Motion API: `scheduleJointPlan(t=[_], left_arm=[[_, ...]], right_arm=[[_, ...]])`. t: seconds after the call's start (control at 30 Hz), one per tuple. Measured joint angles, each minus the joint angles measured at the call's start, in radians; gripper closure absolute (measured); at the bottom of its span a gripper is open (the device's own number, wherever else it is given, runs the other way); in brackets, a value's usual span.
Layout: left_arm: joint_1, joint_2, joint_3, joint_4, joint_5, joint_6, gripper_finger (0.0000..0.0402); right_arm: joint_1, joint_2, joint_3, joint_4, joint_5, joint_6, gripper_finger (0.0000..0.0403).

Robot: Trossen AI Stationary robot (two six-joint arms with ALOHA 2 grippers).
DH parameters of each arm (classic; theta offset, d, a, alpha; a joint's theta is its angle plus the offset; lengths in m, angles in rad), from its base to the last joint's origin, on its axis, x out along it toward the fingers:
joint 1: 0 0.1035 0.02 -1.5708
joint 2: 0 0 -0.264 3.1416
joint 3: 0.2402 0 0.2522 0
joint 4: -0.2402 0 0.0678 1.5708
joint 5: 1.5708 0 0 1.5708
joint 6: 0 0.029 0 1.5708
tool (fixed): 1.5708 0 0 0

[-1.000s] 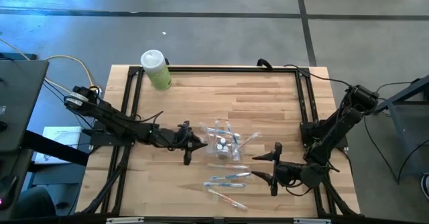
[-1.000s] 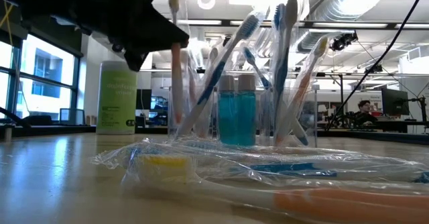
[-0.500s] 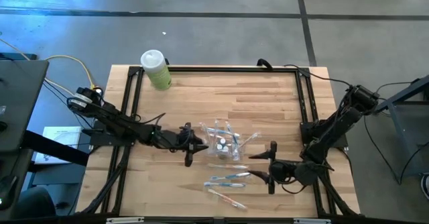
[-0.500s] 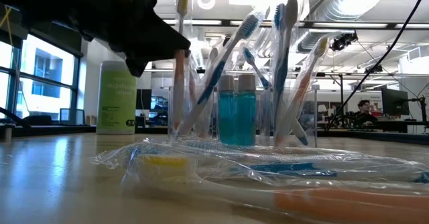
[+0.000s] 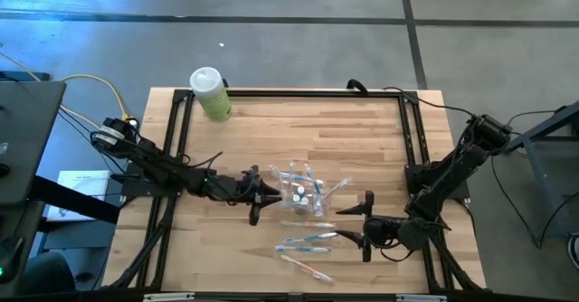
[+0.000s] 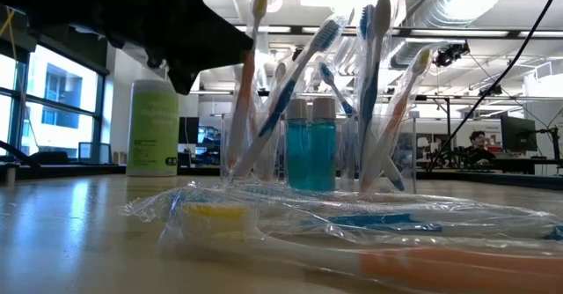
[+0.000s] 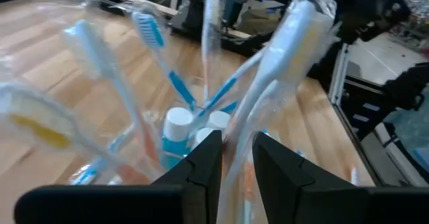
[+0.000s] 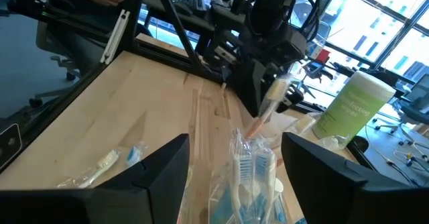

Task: Pick & Place toothbrushing station
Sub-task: Put the blue toothbrush into the transparent organizer

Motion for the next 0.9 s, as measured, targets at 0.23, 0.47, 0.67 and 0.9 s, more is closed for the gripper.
scheduleJointPlan(t=[0.23,0.47,0.67,0.9], left_arm=[[0.009,-0.006,0.0,-0.01,-0.025,0.001,0.032],[0.055,-0.008,0.0,-0.028,0.044,-0.067,0.032],[0.029,-0.008,0.0,-0.103,0.036,-0.083,0.032],[0.024,-0.064,0.0,-0.103,0.035,-0.064,0.032]], right_arm=[[0.0,0.0,0.0,-0.002,0.0,0.0,0.0174],[0.0,0.0,0.0,-0.008,0.0,0.0,0.0174],[0.0,0.0,0.0,-0.012,0.0,0.0,0.0174],[0.0,0.0,0.0,-0.017,0.0,0.002,0.0174]])
